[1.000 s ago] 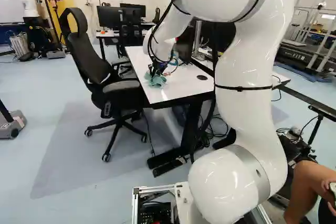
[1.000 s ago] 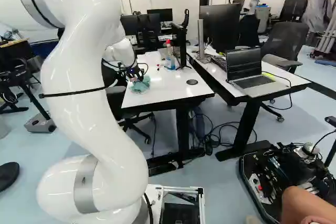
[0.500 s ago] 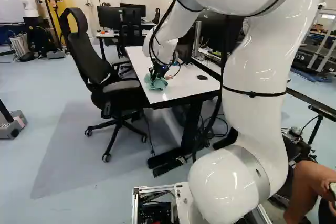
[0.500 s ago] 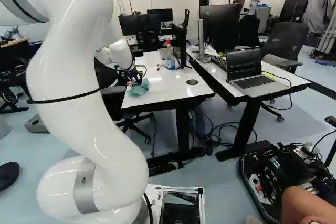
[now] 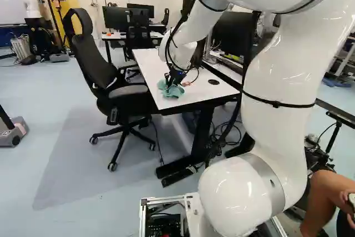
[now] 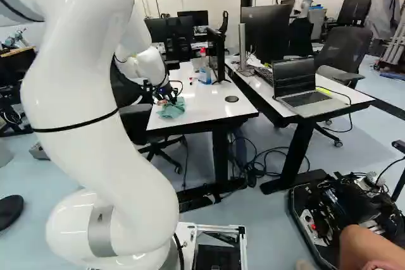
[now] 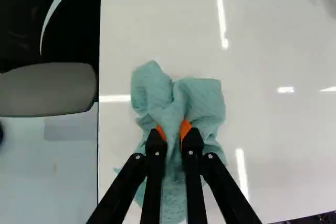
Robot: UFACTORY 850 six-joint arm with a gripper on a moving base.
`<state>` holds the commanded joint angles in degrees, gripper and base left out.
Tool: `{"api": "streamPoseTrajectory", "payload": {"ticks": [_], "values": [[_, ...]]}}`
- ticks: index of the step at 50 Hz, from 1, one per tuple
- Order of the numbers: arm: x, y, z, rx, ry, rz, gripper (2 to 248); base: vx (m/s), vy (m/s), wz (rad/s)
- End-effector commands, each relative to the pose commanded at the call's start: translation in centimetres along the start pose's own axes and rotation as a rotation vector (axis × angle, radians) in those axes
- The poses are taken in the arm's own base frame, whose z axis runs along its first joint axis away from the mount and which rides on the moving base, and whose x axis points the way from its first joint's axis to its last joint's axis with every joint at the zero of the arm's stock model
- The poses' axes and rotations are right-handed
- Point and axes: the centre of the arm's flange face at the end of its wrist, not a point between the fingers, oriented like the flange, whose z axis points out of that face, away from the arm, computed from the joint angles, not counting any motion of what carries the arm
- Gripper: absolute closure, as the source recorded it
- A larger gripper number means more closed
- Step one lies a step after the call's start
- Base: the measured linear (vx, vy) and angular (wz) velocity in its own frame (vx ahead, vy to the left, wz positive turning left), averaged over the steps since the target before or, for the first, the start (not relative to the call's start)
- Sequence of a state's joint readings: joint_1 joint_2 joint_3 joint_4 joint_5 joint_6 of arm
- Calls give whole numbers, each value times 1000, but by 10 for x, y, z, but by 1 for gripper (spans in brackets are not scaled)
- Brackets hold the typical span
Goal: Clean the table with the green towel
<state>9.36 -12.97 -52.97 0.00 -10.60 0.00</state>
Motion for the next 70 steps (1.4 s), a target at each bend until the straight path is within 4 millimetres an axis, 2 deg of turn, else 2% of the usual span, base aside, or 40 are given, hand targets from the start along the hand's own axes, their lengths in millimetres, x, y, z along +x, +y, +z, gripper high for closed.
{"api": "streamPoseTrajectory", "payload": {"ticks": [16, 32, 50, 70], "values": [[-2, 29, -1, -27, -1, 48, 204, 0, 0, 0], [13, 51, 8, -47, 8, 83, 204, 0, 0, 0], [42, 51, 26, -45, 25, 78, 204, 0, 0, 0], [72, 33, 45, -28, 46, 47, 204, 0, 0, 0]]}}
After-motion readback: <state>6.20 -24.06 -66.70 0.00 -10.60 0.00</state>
